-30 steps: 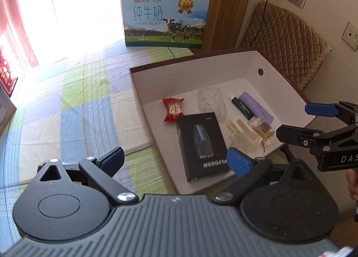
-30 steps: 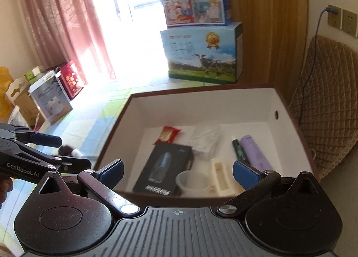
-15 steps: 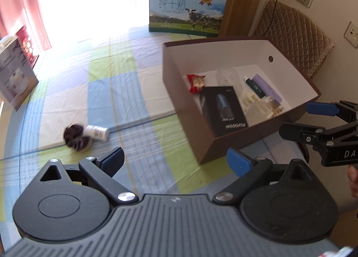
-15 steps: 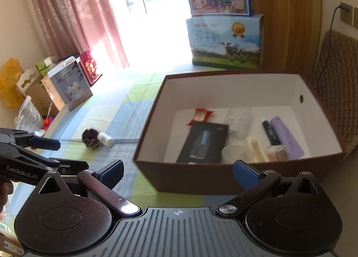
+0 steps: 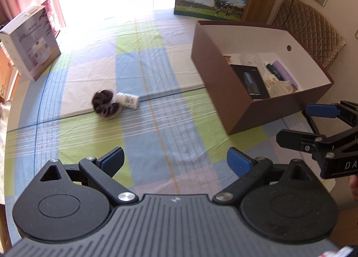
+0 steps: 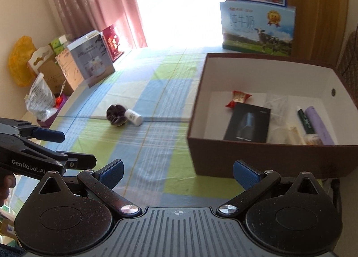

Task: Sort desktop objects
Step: 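Move both tools back toward the scrunchie and pill bottle on the cloth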

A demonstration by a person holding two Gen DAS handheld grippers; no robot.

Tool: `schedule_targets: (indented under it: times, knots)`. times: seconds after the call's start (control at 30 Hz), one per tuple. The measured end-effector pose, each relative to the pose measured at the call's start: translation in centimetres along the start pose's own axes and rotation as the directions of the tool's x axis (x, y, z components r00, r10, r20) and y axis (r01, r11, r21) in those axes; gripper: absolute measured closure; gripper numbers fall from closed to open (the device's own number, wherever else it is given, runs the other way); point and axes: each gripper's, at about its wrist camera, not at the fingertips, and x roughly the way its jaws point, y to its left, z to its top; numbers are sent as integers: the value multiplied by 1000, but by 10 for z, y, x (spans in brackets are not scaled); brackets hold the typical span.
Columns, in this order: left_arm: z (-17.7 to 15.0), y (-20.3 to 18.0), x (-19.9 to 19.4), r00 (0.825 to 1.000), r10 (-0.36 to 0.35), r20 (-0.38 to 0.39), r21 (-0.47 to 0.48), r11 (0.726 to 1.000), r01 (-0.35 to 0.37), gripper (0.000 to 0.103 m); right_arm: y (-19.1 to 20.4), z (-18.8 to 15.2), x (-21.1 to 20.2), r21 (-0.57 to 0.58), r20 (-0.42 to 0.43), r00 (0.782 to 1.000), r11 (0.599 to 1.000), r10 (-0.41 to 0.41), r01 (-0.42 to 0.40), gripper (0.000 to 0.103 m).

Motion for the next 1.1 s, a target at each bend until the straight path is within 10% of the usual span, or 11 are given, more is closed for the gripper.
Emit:
schedule_targets:
  times: [1.1]
  knots:
    - [-22, 102, 6, 995, 98, -10, -59, 993, -98, 7, 86, 8, 90, -39, -20, 999, 999, 32, -33, 2]
